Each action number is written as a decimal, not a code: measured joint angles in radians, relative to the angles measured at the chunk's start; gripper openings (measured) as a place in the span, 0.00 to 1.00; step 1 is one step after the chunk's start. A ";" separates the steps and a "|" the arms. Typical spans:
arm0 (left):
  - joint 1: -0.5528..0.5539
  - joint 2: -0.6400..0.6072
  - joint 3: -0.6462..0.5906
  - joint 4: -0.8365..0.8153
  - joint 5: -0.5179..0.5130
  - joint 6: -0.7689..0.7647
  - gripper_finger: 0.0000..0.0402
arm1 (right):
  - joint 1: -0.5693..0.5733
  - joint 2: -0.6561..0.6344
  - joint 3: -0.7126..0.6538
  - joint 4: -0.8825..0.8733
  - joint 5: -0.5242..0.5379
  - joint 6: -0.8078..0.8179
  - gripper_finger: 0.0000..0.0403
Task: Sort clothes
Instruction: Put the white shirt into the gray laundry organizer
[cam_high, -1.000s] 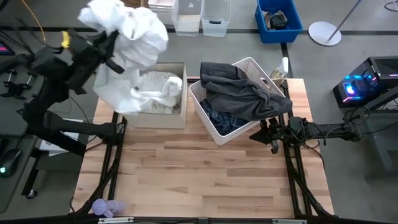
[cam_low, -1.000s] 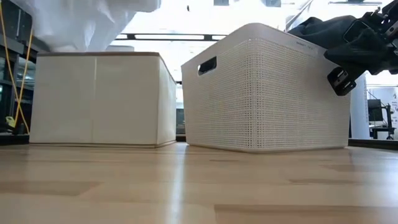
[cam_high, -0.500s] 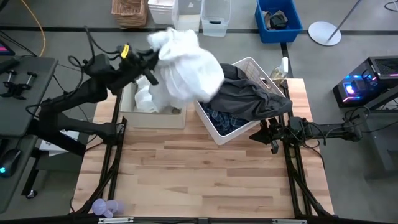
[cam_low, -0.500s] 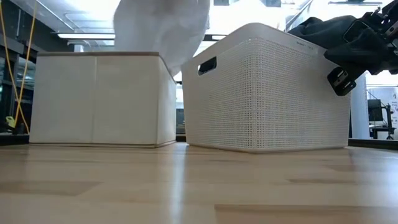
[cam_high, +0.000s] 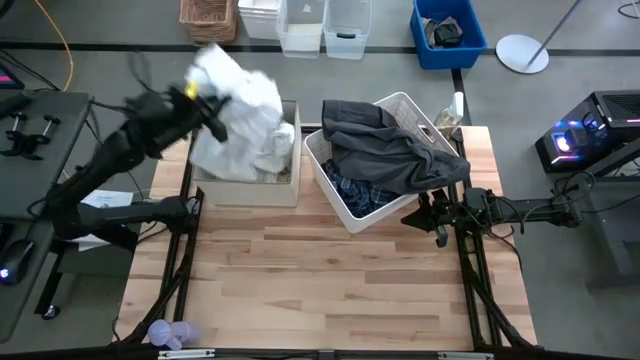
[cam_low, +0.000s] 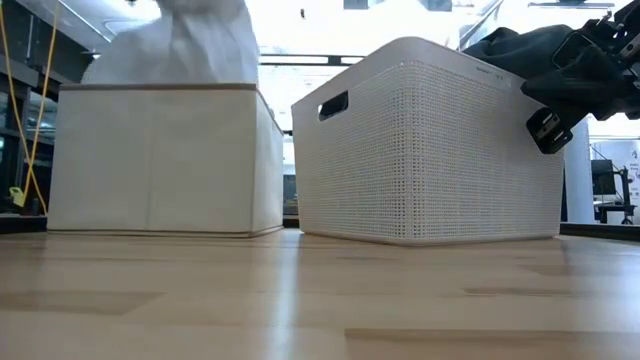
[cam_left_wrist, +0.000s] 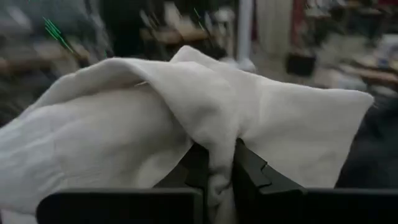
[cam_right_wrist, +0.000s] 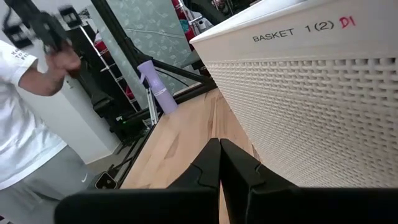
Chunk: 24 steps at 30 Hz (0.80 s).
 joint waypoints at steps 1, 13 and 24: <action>0.001 -0.018 -0.052 0.000 0.027 -0.034 0.05 | 0.000 0.000 0.000 0.000 0.000 0.000 0.00; 0.001 -0.146 -0.571 0.002 0.080 -0.294 0.05 | 0.000 0.000 0.000 0.000 0.000 0.000 0.00; 0.035 0.101 -0.438 -0.232 0.291 -0.137 0.27 | 0.000 0.000 0.000 0.000 0.000 0.000 0.00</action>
